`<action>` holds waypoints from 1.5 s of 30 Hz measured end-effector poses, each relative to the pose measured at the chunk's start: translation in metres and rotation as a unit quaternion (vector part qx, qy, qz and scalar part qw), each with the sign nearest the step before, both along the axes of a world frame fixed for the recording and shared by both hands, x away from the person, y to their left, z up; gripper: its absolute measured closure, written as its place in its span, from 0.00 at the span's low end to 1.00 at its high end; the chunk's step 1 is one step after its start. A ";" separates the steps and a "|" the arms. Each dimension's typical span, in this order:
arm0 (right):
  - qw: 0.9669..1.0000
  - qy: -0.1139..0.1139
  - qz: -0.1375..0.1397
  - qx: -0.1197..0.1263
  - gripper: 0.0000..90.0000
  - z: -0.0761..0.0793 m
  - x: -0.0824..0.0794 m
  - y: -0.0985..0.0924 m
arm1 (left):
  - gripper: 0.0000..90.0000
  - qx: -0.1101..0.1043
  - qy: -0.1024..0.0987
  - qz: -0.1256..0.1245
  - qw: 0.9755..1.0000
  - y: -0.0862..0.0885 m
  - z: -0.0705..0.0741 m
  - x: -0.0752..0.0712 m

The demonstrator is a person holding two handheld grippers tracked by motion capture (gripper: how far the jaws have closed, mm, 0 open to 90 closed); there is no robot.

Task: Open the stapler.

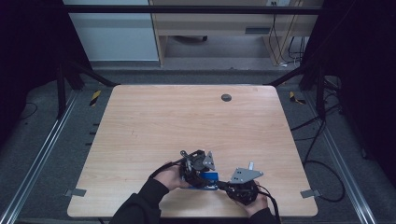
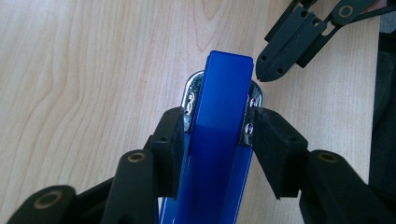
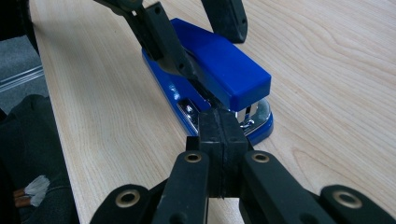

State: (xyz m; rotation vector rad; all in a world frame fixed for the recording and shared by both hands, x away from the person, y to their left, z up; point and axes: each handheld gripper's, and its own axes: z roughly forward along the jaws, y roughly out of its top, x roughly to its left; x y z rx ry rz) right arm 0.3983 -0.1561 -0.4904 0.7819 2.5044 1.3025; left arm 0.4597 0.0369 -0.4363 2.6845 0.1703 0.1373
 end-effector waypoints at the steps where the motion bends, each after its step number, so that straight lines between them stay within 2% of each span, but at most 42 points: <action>1: 1.000 0.001 -0.001 -0.001 1.00 0.000 0.000 0.001 | 0.61 0.002 0.001 -0.005 1.000 -0.001 -0.001 0.001; 9: 1.000 0.005 -0.007 -0.003 1.00 -0.002 0.001 0.002 | 0.67 0.012 0.005 -0.010 1.000 -0.004 -0.007 0.004; 16: 1.000 0.005 -0.005 -0.005 1.00 -0.003 0.002 0.003 | 0.67 0.020 0.008 -0.017 1.000 -0.005 -0.008 0.006; 22: 1.000 0.006 -0.006 -0.007 1.00 -0.005 0.003 0.004 | 0.68 0.037 -0.003 -0.029 0.999 -0.012 -0.011 0.007; 25: 1.000 0.001 -0.003 -0.005 1.00 -0.005 0.004 0.005 | 0.68 0.039 0.005 -0.029 0.999 -0.012 -0.011 0.009; 30: 1.000 0.003 -0.006 -0.004 1.00 -0.008 0.005 0.007 | 0.69 0.044 0.004 -0.033 0.998 -0.013 -0.011 0.008; 39: 1.000 0.005 -0.017 0.012 1.00 -0.010 0.004 0.007 | 0.70 0.043 0.002 -0.041 0.998 -0.014 -0.010 0.008; 45: 1.000 0.001 -0.022 0.011 1.00 -0.011 0.003 0.010 | 0.71 0.040 0.002 -0.048 0.998 -0.013 -0.010 0.009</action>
